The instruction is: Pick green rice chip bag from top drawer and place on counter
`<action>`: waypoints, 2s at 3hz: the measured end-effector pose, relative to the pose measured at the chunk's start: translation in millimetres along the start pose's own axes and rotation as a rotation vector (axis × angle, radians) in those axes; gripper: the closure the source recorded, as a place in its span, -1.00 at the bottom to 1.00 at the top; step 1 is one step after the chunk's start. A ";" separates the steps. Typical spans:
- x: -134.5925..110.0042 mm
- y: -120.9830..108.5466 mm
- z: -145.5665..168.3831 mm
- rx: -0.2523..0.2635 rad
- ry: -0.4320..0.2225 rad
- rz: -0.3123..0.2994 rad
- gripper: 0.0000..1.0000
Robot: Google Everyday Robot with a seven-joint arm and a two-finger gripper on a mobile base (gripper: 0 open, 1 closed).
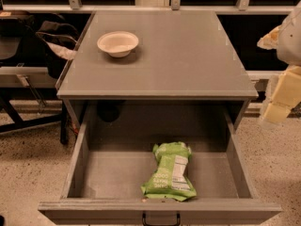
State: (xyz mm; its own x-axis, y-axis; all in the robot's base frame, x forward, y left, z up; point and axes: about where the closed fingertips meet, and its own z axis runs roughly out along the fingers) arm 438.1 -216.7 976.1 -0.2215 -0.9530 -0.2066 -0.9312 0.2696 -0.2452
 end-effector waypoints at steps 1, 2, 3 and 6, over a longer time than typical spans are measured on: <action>0.0 0.0 0.0 0.000 0.000 0.000 -1.00; -3.1 1.6 -1.6 0.023 -0.034 -0.063 -1.00; -8.9 3.1 1.9 0.015 -0.148 -0.180 -1.00; -30.0 36.9 23.6 0.090 -0.287 -0.584 -1.00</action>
Offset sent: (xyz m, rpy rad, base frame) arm -0.0069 0.0123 0.0016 0.0294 -0.1273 0.2435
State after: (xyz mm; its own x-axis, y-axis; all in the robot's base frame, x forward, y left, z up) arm 417.2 -174.8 950.9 0.4105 -0.8749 -0.2569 -0.8442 -0.2582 -0.4697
